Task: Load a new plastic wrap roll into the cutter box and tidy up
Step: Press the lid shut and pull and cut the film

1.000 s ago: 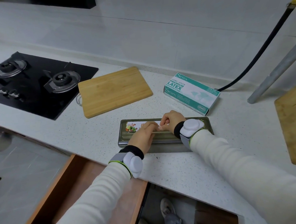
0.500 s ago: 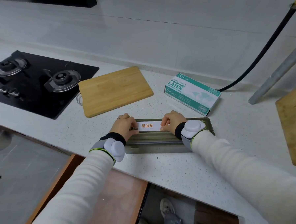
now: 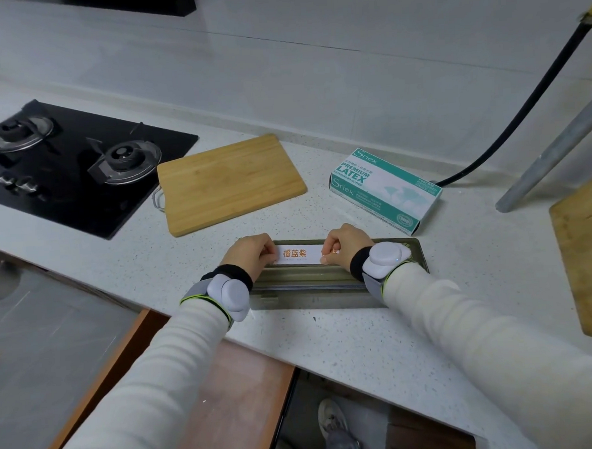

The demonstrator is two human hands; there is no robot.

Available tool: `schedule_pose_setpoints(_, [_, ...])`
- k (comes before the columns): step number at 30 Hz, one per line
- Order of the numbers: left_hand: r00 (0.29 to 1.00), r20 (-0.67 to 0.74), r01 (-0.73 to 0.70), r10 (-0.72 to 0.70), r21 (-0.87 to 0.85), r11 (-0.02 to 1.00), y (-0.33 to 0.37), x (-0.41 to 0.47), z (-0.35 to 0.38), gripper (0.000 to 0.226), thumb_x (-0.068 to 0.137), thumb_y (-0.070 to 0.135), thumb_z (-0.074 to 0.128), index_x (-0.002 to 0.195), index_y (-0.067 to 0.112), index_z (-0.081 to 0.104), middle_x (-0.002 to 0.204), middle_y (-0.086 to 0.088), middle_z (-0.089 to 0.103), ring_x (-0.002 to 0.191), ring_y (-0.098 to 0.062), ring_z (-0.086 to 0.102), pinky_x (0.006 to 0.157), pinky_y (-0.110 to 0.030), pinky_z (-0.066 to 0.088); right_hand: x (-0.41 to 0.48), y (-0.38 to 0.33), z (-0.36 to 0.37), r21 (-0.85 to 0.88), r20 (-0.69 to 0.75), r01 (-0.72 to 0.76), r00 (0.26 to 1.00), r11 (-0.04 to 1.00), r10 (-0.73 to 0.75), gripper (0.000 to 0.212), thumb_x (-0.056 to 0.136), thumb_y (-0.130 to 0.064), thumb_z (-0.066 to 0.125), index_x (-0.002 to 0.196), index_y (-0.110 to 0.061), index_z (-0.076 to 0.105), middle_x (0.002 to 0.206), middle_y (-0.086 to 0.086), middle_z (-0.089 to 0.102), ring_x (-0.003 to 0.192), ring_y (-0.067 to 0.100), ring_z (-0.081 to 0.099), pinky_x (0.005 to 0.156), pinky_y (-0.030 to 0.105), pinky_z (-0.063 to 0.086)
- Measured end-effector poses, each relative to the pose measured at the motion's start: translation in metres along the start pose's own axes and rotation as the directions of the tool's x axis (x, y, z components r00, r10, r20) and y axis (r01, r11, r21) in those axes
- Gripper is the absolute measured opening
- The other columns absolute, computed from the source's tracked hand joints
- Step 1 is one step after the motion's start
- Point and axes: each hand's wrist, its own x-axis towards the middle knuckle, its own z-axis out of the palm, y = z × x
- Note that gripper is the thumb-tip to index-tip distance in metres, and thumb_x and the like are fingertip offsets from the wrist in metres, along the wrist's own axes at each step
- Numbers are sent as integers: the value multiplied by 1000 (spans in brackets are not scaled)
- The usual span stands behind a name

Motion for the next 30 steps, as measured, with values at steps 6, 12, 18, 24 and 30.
schedule_pose_setpoints(6, [999,-36,19,-23,-98,995,0,0,0,13,90,13,57,93,6,68,99,-9,69,94,-25,61,85,-31,49,-3,-1,-2,54,-11,13,1000,998,-13,20,83,-30,66,93,-12,68,109,9,57,91,19,56,84,29,45])
schedule_pose_setpoints(12, [998,-61,22,-33,-184,983,-4,2,3,7,88,13,60,85,11,66,85,-1,66,78,-17,56,74,-26,47,-5,-15,3,96,0,112,994,989,-112,24,85,-33,65,96,-14,71,106,9,62,100,22,57,85,27,43])
schedule_pose_setpoints(18, [996,-76,14,-36,-269,963,-6,1,3,14,87,12,60,76,20,61,71,9,60,67,-10,54,61,-13,42,-4,-33,14,21,29,164,986,986,-165,26,78,-39,71,96,-20,71,103,5,63,106,23,49,94,34,41])
schedule_pose_setpoints(24, [994,-102,12,-42,-282,959,-9,3,2,12,89,13,60,78,19,60,73,6,60,65,-8,52,58,-9,38,-1,-34,7,-86,59,108,993,990,-103,26,79,-48,65,87,-23,68,65,-16,49,103,20,48,92,35,37])
schedule_pose_setpoints(30, [994,-97,27,-57,-281,959,-12,7,3,9,90,12,59,84,15,65,77,6,62,71,-12,55,63,-14,41,0,-14,-15,-166,145,45,989,985,-21,31,79,-48,66,88,-19,71,61,-16,46,83,14,51,96,34,42])
